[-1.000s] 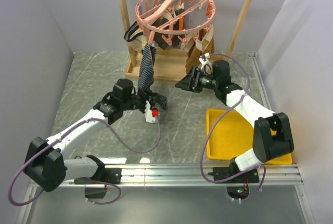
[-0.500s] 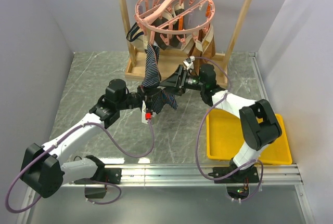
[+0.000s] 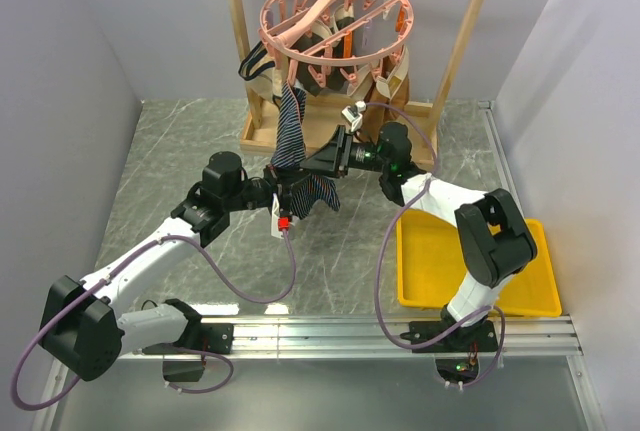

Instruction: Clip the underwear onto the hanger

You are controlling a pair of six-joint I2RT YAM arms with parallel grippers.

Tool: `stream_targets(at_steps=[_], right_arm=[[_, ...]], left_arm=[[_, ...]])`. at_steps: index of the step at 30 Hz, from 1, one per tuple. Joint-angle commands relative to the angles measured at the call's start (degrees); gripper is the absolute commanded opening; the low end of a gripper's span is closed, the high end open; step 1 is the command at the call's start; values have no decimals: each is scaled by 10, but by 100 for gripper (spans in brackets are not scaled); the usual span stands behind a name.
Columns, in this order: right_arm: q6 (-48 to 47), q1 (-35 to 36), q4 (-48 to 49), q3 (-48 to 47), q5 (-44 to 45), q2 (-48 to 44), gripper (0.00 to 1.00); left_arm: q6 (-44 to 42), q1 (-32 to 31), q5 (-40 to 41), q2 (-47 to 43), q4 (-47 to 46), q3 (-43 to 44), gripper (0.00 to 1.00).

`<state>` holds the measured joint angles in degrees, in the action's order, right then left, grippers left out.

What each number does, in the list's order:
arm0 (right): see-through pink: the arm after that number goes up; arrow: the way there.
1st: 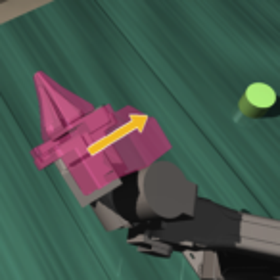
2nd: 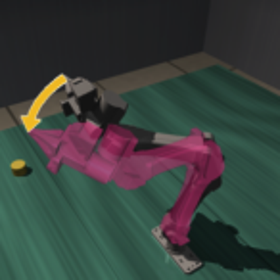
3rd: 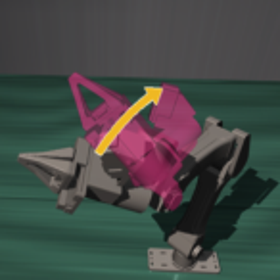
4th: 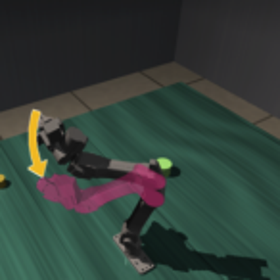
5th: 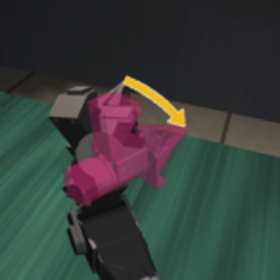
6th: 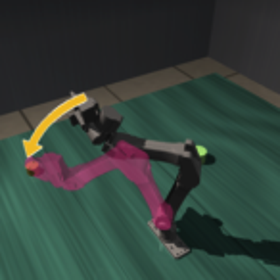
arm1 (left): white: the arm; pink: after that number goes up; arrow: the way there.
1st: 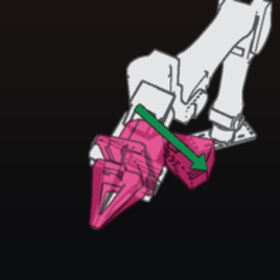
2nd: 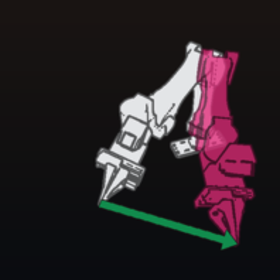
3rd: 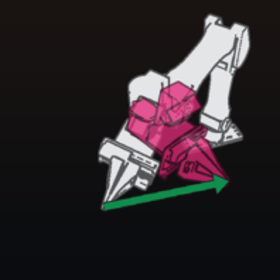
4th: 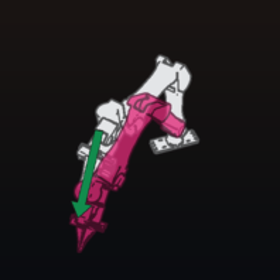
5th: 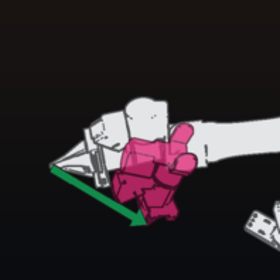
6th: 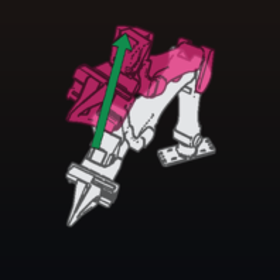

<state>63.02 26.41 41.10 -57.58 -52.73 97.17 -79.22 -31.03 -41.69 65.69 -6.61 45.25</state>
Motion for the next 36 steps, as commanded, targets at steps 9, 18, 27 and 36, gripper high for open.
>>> stream_targets(at_steps=[9, 18, 27, 36], right_arm=[[-94, -5, -57, -67, -24, -28, 0], [-245, -29, -309, -111, 65, -122, 0], [-242, -24, -407, -144, 163, -162, 0], [-246, -8, -416, -156, 186, -153, 0]], left_arm=[[-4, 6, -17, -8, 25, 18, 1], [117, 14, 40, -21, 22, 17, 54], [511, -4, 176, -30, -25, 66, 65], [693, -27, 222, 79, -31, 175, 73]])
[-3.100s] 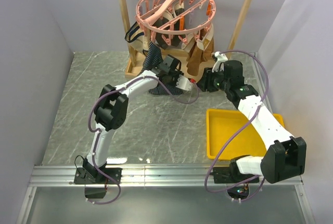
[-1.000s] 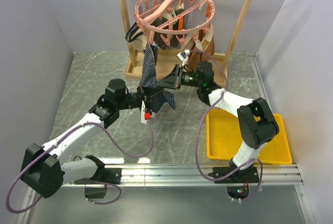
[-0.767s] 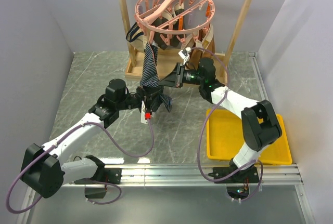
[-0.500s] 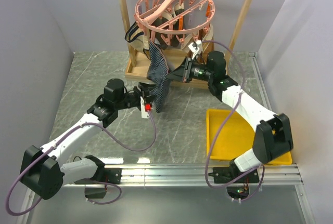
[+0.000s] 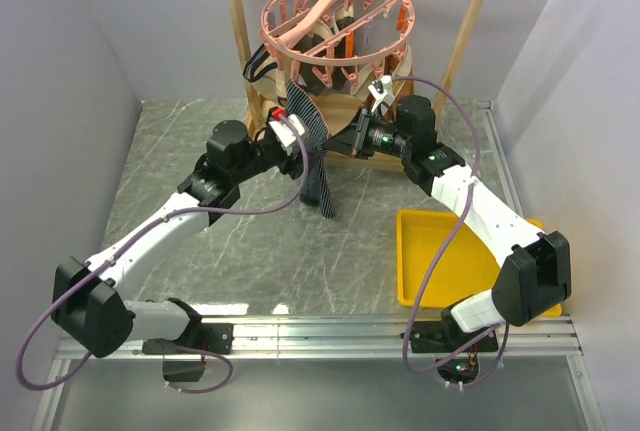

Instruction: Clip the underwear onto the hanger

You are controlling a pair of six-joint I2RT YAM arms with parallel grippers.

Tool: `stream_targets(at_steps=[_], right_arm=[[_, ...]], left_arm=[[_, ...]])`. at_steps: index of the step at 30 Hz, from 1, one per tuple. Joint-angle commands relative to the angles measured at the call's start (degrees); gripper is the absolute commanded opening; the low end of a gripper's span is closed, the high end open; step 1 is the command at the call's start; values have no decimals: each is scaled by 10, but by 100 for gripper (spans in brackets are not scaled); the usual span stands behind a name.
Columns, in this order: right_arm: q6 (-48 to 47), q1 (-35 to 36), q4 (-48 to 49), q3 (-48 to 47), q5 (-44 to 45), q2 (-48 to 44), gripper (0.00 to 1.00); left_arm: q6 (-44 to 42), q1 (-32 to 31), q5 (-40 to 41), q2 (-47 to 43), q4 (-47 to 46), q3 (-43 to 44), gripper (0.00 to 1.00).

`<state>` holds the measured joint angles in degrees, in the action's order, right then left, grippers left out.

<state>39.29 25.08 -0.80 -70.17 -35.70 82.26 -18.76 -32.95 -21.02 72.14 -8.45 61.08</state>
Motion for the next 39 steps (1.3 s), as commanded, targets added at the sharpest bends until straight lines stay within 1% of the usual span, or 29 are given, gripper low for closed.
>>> stream_targets(at_steps=[1, 4, 9, 11, 12, 14, 15, 17, 18, 19, 20, 21, 22, 23, 24, 26, 29, 31, 32, 33, 35, 37, 38, 39], right_arm=[[-10, 6, 4, -32, 17, -3, 0], [-14, 6, 4, -36, 24, -6, 0], [-15, 14, 6, -35, 45, -16, 0], [-12, 16, 7, -36, 39, -14, 0], [-9, 16, 7, -37, 36, -13, 0], [-4, 19, 23, -36, 28, -14, 0], [0, 18, 25, -35, 26, -15, 0], [-2, 19, 32, -33, 15, -21, 0], [0, 19, 33, -29, 8, -26, 0], [0, 17, 32, -27, 6, -30, 4], [-1, 15, 31, -24, 5, -33, 9], [-2, 12, 31, -15, 6, -39, 20], [-1, 8, 32, -9, 8, -48, 30], [0, -5, 31, -2, 12, -53, 34], [3, -12, 28, 8, 14, -58, 36], [4, -34, 19, 16, 20, -67, 44], [11, -48, 17, 39, 38, -78, 62], [8, -50, 24, 57, 58, -76, 67], [8, -52, 46, 64, 56, -74, 68], [13, -54, 64, 81, 37, -61, 69], [21, -53, 103, 92, 20, -45, 75], [30, -55, 107, 87, 10, -18, 77], [41, -56, 112, 80, 6, -3, 80], [47, -56, 112, 75, 5, 3, 81]], left_arm=[[88, -11, 7, 16, -14, 13, 72], [84, -17, 3, 21, -8, 4, 70], [94, -21, 14, 29, -3, 4, 75], [98, -26, 23, 35, -3, 8, 73], [100, -28, 32, 47, 1, 17, 61], [109, -30, 42, 63, 15, 29, 45], [111, -31, 45, 69, 16, 35, 32], [113, -30, 47, 72, 17, 37, 19], [114, -31, 48, 73, 16, 37, 6], [114, -31, 47, 71, 13, 34, 0], [112, -31, 45, 69, 10, 34, 0], [111, -31, 38, 67, 9, 31, 0], [109, -31, 34, 65, 9, 30, 0], [109, -30, 33, 60, 6, 29, 0], [109, -31, 31, 58, 4, 25, 0], [102, -31, 23, 51, 5, 23, 0], [95, -31, 11, 38, 2, 14, 0], [93, -30, -1, 33, 0, 8, 0], [93, -31, -3, 26, 2, 8, 0], [93, -30, -9, 24, 2, 6, 0], [87, -29, -24, 13, -3, -2, 0], [80, -30, -31, 6, -10, -7, 0], [77, -29, -38, 3, -7, -7, 0], [74, -29, -41, 2, -3, -6, 0]])
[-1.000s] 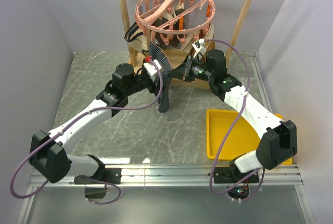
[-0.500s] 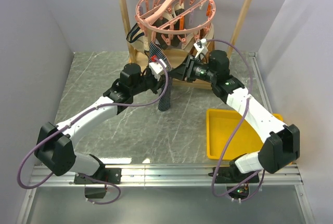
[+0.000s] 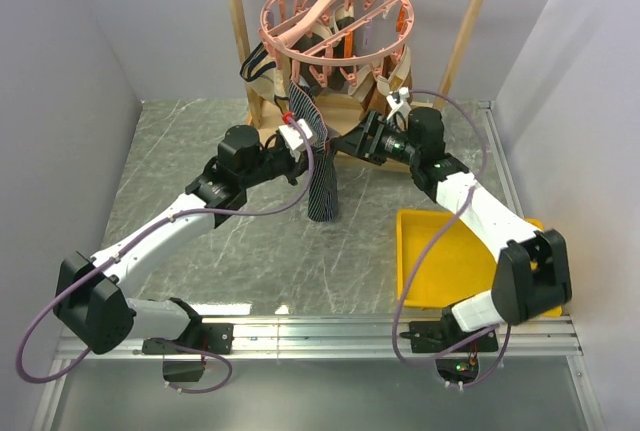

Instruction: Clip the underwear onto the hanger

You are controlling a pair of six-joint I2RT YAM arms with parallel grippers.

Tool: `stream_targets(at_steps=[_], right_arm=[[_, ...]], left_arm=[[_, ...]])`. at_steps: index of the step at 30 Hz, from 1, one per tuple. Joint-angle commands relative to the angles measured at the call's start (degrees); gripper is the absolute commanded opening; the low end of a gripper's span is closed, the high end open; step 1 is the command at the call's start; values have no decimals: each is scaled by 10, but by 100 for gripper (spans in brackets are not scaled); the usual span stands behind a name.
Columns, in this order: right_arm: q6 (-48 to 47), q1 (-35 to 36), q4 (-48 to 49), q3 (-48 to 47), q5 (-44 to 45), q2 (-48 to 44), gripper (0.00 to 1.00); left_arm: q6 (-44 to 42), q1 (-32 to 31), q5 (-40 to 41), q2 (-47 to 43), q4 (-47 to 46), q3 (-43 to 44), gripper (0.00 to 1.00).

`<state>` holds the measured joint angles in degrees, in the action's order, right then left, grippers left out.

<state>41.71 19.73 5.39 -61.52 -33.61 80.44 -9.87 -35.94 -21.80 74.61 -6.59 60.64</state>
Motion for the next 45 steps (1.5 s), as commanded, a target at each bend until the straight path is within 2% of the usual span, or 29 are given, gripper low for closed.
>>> stream_targets(at_steps=[1, 10, 14, 22, 24, 25, 29, 30, 31, 33, 36, 39, 40, 42, 43, 45], right_arm=[[28, -3, 52, -14, -15, 26, 81], [83, -3, 79, -39, -12, 63, 85], [116, -2, 120, -43, -46, 86, 85], [153, 0, 97, -64, -41, 115, 86], [148, 0, 85, -70, -44, 118, 83], [140, -1, 74, -73, -47, 118, 81], [132, 0, 68, -62, -65, 111, 54], [130, 0, 69, -62, -69, 111, 38], [125, -1, 70, -62, -75, 110, 29], [120, -3, 59, -67, -76, 108, 3], [106, -13, 45, -70, -79, 89, 0], [88, -26, 26, -73, -83, 62, 0], [81, -29, 18, -77, -84, 55, 0], [71, -35, 9, -84, -90, 38, 0], [60, -35, -6, -93, -91, 28, 0], [49, -36, -20, -102, -95, 18, 0]], left_arm=[[-17, 1, -35, -24, -15, -2, 0], [-26, 1, -54, -28, -12, -6, 0], [-29, 1, -64, -30, -12, -8, 0], [-37, 0, -76, -32, -12, -9, 0], [-37, 0, -73, -30, -12, -8, 0], [-37, 0, -70, -30, -11, -7, 0], [-33, 7, -70, -28, -14, -5, 0], [-28, 8, -71, -27, -16, -5, 0], [-26, 10, -71, -25, -16, -4, 0], [-23, 11, -65, -24, -12, 0, 0], [-12, 14, -34, -16, -7, 8, 0], [6, 13, -1, 1, 4, 24, 7], [12, 15, 7, 11, 6, 31, 20], [42, 20, 5, 26, 8, 39, 32], [55, 25, 6, 29, 7, 44, 46], [94, 31, 6, 26, -7, 43, 54]])
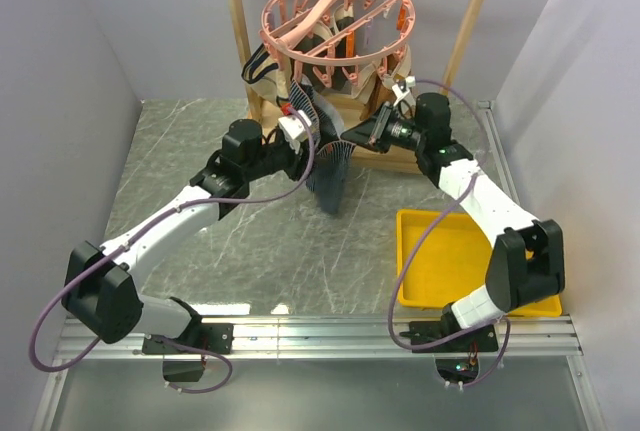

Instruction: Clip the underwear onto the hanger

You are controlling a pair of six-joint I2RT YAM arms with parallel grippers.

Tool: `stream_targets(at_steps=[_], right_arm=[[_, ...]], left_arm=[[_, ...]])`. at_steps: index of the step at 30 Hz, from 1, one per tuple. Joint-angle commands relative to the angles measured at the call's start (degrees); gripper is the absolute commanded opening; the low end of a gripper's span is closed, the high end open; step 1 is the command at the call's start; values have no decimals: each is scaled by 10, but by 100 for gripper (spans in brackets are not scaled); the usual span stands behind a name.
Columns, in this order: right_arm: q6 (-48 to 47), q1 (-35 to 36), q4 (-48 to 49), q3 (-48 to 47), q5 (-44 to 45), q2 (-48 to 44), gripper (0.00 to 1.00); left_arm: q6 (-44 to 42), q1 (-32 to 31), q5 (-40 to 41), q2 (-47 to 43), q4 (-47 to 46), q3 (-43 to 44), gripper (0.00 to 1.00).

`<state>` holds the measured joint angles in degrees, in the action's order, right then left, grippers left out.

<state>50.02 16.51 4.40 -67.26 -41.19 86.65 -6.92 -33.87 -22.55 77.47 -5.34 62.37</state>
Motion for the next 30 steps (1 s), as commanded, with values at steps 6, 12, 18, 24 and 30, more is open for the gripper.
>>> stream_targets(at_steps=[6, 12, 18, 24, 30], right_arm=[[-78, -3, -67, -66, -13, -68, 0], [-84, -4, -76, -64, -8, -75, 0], [-102, -11, -99, -79, -2, -81, 0], [-110, -13, -106, -71, 1, -85, 0], [-120, -15, -116, -71, -8, -81, 0]], left_arm=[[155, 25, -18, -33, -93, -42, 45], [183, 24, -25, 36, -125, -25, 4], [197, 27, -34, 33, -149, -45, 1], [188, 35, -29, -34, -109, -99, 1], [233, 19, -38, -1, -156, -97, 1]])
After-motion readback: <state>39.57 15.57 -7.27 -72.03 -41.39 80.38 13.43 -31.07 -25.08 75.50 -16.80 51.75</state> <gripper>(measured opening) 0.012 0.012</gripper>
